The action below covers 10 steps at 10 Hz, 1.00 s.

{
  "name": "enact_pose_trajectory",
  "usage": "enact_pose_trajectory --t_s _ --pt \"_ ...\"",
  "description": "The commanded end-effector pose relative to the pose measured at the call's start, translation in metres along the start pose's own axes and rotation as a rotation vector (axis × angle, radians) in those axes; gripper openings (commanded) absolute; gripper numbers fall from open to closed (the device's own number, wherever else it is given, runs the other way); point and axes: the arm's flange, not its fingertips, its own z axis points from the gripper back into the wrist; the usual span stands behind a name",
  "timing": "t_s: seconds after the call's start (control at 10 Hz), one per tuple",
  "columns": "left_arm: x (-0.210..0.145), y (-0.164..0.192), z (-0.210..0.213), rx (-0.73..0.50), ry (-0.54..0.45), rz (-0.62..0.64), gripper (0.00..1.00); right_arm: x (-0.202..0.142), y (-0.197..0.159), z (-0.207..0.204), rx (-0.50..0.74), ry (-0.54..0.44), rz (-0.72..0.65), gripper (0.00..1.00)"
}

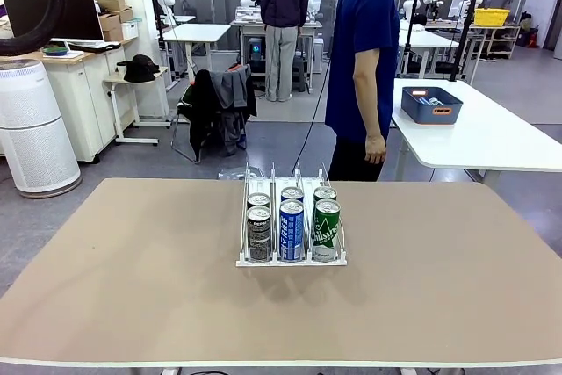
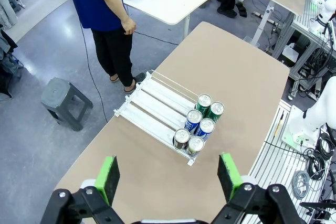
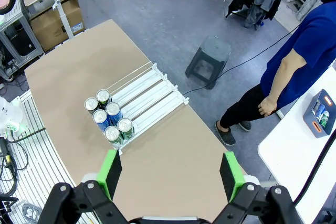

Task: Fill the beverage cans into the dispenser.
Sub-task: Pick up the Pepsi coke handed by the human.

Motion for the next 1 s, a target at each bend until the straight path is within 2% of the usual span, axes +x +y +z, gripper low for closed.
enact_pose_trajectory --t_s 0.0,0.9 --pt "-0.0001 0.0003 0.0002 0.005 0.003 0.002 1.0 0.0009 0.0006 0.0 0.008 -0.001 0.0 1.0" --pt "-0.0001 0.0003 0.0002 0.005 0.003 0.002 1.0 0.0009 0.0006 0.0 0.008 -0.001 0.0 1.0"
